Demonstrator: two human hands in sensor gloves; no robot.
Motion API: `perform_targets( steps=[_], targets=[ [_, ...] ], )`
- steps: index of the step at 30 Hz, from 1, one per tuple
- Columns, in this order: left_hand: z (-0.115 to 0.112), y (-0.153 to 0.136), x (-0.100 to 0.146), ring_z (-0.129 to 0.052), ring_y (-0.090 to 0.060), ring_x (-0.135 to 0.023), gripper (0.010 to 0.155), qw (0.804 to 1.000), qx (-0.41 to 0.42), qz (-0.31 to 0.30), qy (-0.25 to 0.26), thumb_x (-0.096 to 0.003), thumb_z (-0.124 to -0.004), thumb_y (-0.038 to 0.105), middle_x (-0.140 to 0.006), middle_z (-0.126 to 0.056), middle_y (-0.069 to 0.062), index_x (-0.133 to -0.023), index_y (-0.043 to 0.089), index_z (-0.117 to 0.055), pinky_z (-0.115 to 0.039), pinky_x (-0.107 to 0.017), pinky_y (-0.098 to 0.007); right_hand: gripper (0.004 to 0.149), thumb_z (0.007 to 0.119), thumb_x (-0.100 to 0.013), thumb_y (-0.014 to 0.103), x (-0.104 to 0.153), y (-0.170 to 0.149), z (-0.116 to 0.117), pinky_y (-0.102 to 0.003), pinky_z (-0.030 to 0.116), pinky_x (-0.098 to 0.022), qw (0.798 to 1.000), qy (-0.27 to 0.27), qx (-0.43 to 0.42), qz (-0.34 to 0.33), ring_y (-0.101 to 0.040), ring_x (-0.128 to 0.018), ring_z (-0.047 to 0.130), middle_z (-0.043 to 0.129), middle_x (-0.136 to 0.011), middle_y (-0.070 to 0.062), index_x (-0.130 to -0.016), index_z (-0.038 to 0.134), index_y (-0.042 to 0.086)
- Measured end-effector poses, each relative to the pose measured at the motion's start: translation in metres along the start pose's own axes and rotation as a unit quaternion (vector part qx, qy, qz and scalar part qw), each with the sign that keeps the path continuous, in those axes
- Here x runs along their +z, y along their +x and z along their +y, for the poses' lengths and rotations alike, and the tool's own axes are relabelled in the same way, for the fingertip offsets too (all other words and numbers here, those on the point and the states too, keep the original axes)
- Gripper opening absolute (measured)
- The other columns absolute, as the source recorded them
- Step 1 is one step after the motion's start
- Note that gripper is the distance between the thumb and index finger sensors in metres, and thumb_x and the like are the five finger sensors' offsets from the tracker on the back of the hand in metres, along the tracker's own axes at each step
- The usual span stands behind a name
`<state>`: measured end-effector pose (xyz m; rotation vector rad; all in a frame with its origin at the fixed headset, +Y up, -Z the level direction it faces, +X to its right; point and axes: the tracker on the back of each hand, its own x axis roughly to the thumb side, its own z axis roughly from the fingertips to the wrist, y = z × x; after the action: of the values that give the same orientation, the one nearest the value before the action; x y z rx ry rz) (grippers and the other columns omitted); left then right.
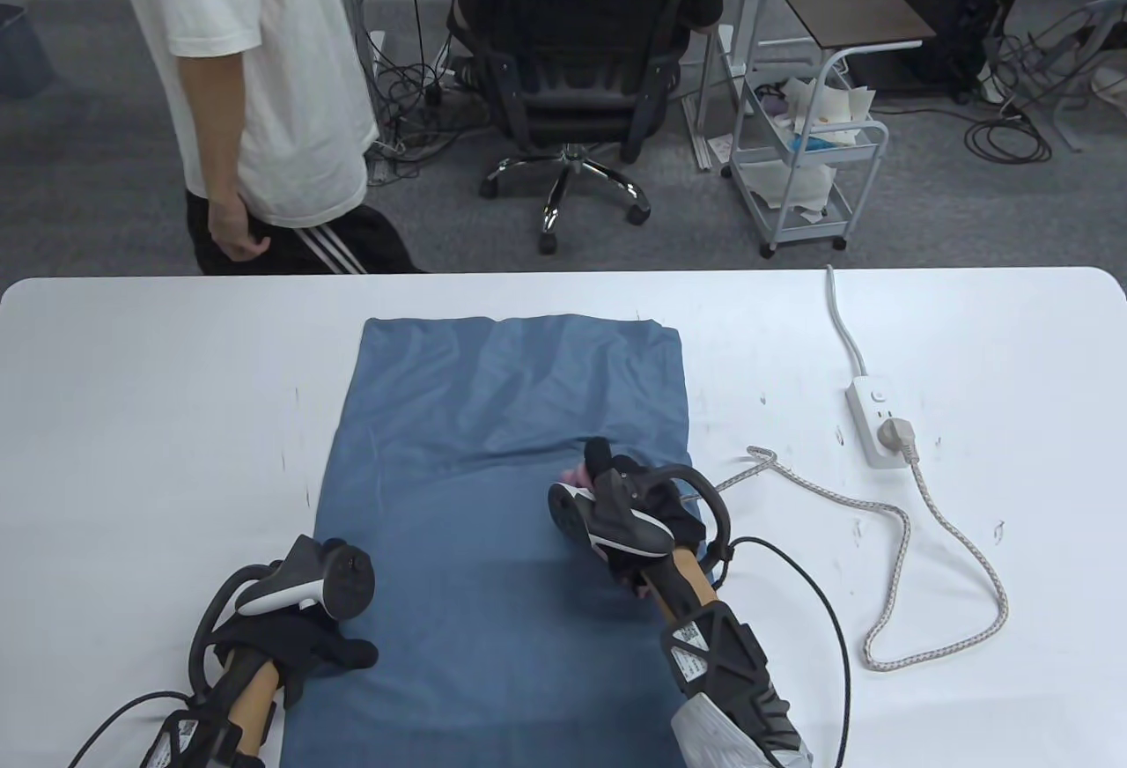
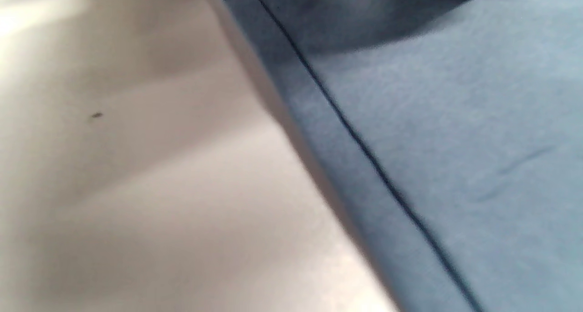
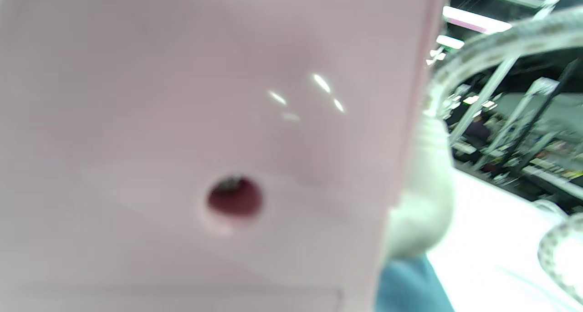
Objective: Iron pillowcase with electric iron on table
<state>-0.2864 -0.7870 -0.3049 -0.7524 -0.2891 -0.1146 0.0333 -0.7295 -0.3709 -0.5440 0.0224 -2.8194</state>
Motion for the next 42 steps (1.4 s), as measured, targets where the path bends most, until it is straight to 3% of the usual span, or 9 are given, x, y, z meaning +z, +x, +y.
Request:
perform_targets(
  steps=[3, 12, 17, 23, 29, 35, 37, 42],
  targets=[
    [0.0, 0.0, 0.0, -0.005, -0.052, -0.105, 0.107, 1.0, -0.001, 0.001, 0.0, -0.0427, -0.062, 0.063, -0.113, 0.008, -0.024, -0.11, 0.012, 0.004, -0.019, -0.074, -0.065, 0.073, 0.056, -0.054, 0.05, 0.006, -0.007, 0.0, -0.029, 0.088, -0.034, 1.0, 0.013, -0.004, 0.015, -0.013, -0.042, 0.096, 0.087, -0.076, -0.007, -0.109, 0.045, 0.003],
    [0.0, 0.0, 0.0, -0.004, -0.053, -0.104, 0.107, 1.0, 0.003, -0.003, -0.001, -0.0428, -0.062, 0.063, -0.112, 0.009, -0.024, -0.109, 0.012, 0.005, -0.019, -0.074, -0.066, 0.072, 0.059, -0.053, 0.048, -0.009, -0.04, 0.017, -0.03, 0.088, -0.033, 0.985, -0.044, 0.054, 0.159, -0.014, -0.04, 0.096, 0.089, -0.074, -0.009, -0.107, 0.05, 0.001],
    [0.0, 0.0, 0.0, -0.004, -0.052, -0.105, 0.107, 1.0, 0.002, -0.002, -0.002, -0.0429, -0.062, 0.063, -0.112, 0.009, -0.024, -0.109, 0.012, 0.005, -0.019, -0.074, -0.066, 0.072, 0.058, -0.053, 0.047, 0.002, -0.041, 0.013, -0.031, 0.088, -0.035, 0.993, -0.015, 0.043, 0.112, -0.015, -0.042, 0.097, 0.088, -0.076, -0.008, -0.108, 0.047, 0.002],
    [0.0, 0.0, 0.0, -0.004, -0.052, -0.105, 0.107, 1.0, 0.0, 0.001, -0.002, -0.0426, -0.062, 0.063, -0.112, 0.008, -0.024, -0.11, 0.012, 0.005, -0.02, -0.075, -0.065, 0.075, 0.068, -0.052, 0.045, 0.026, -0.044, 0.003, -0.033, 0.088, -0.041, 0.994, 0.096, 0.0, 0.057, -0.015, -0.05, 0.095, 0.084, -0.078, -0.004, -0.11, 0.039, 0.007],
    [0.0, 0.0, 0.0, -0.005, -0.052, -0.105, 0.107, 1.0, -0.002, 0.003, -0.003, -0.0425, -0.062, 0.063, -0.113, 0.008, -0.024, -0.109, 0.012, 0.004, -0.02, -0.075, -0.065, 0.075, 0.067, -0.052, 0.046, 0.019, -0.048, 0.007, -0.032, 0.088, -0.037, 0.995, 0.053, 0.016, 0.086, -0.014, -0.045, 0.096, 0.086, -0.075, -0.004, -0.11, 0.04, 0.006],
    [0.0, 0.0, 0.0, -0.003, -0.052, -0.105, 0.107, 1.0, 0.005, 0.002, -0.004, -0.0423, -0.062, 0.063, -0.112, 0.009, -0.023, -0.109, 0.013, 0.005, -0.02, -0.075, -0.065, 0.074, 0.062, -0.052, 0.046, -0.018, -0.051, 0.013, -0.032, 0.088, -0.037, 0.987, 0.021, 0.06, 0.145, -0.014, -0.044, 0.096, 0.086, -0.075, -0.005, -0.109, 0.038, 0.005],
    [0.0, 0.0, 0.0, -0.003, -0.052, -0.105, 0.107, 1.0, 0.005, 0.001, -0.005, -0.0425, -0.062, 0.063, -0.112, 0.009, -0.024, -0.109, 0.013, 0.005, -0.02, -0.075, -0.065, 0.073, 0.064, -0.052, 0.045, -0.027, -0.044, 0.007, -0.032, 0.088, -0.037, 0.988, 0.057, 0.065, 0.126, -0.014, -0.045, 0.096, 0.085, -0.076, -0.004, -0.109, 0.038, 0.007],
    [0.003, -0.007, 0.003, -0.005, -0.052, -0.104, 0.106, 1.0, 0.0, 0.002, 0.03, -0.0435, -0.062, 0.063, -0.113, 0.007, -0.024, -0.11, 0.012, 0.002, -0.018, -0.074, -0.064, 0.072, 0.066, -0.051, 0.045, -0.015, 0.011, -0.031, -0.031, 0.088, -0.037, 0.991, -0.049, 0.126, 0.0, -0.013, -0.045, 0.095, 0.085, -0.076, -0.003, -0.109, 0.04, 0.01]
  ],
)
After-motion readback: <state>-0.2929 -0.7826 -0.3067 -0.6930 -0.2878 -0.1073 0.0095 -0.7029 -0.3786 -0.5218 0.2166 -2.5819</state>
